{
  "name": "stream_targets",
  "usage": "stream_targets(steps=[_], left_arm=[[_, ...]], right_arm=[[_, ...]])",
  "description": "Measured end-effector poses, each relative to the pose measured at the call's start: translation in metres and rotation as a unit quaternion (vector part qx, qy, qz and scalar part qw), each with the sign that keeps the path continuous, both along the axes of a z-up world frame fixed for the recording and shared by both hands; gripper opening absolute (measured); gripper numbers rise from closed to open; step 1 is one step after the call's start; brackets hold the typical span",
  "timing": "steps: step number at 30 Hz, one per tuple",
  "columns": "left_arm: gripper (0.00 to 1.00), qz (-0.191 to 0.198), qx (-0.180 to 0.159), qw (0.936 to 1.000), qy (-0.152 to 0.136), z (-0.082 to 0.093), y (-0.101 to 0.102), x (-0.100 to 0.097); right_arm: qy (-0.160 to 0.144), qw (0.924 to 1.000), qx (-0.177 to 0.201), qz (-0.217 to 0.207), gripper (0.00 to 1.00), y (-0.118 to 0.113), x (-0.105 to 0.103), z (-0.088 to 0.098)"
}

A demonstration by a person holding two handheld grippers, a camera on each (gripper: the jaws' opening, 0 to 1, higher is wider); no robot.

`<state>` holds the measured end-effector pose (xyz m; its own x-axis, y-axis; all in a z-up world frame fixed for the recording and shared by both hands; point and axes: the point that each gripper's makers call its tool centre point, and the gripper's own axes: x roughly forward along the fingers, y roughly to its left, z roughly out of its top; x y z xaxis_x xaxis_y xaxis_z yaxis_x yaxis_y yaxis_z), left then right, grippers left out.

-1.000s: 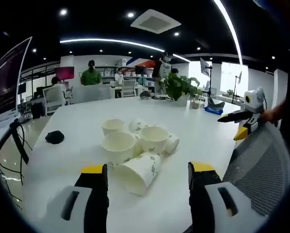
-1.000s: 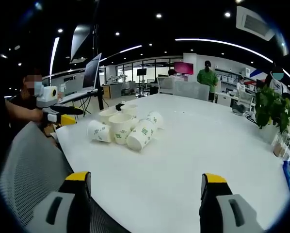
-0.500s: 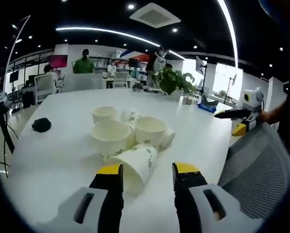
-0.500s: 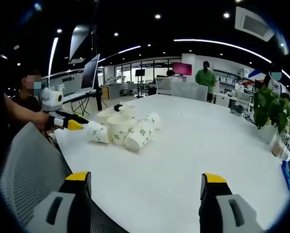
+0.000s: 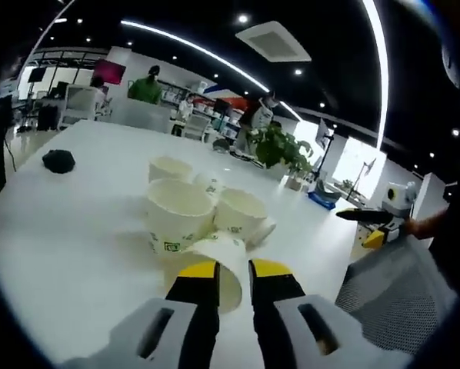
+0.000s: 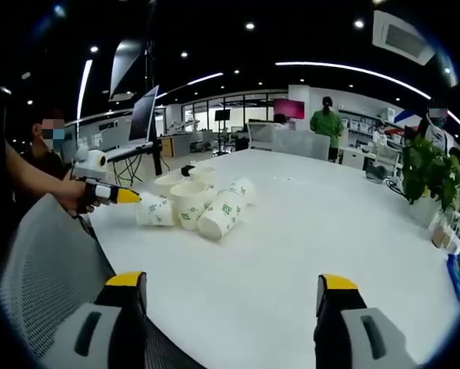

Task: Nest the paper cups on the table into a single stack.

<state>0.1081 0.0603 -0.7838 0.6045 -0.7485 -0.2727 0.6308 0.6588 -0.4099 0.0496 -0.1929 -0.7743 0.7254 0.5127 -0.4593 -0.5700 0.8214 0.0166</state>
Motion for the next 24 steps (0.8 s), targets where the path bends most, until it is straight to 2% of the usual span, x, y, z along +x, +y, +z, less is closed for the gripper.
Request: stream_targets(steps=[3, 8, 13, 17, 24], left_arm=[[0.06, -0.005, -0.011, 0.9999, 0.01, -0.0009, -0.0011, -0.0025], [0.04, 0.001, -0.034, 0.9992, 0.023, -0.0001, -0.0035, -0.0022], [0.05, -0.001, -0.034, 0.999, 0.029, -0.0038, -0.0072, -0.0008], [0.01, -0.006, -0.026, 0.9991, 0.033, -0.0073, -0.0085, -0.0024], [0.0, -0.009, -0.022, 0.9993, 0.028, -0.0037, -0.0066, -0.0105]], right_arm=[[0.001, 1.0, 0.0, 0.001, 0.92, 0.0001, -0.0002, -0.0007], [0.002, 1.0, -0.001, 0.001, 0.92, -0.0002, -0.0004, -0.0012], [0.002, 1.0, 0.0, 0.001, 0.92, -0.0014, -0.0002, -0.0022], [0.001, 1.0, 0.001, -0.001, 0.92, -0.002, 0.0002, -0.0015], [0.001, 1.0, 0.002, 0.0, 0.92, -0.0012, 0.0002, -0.001]])
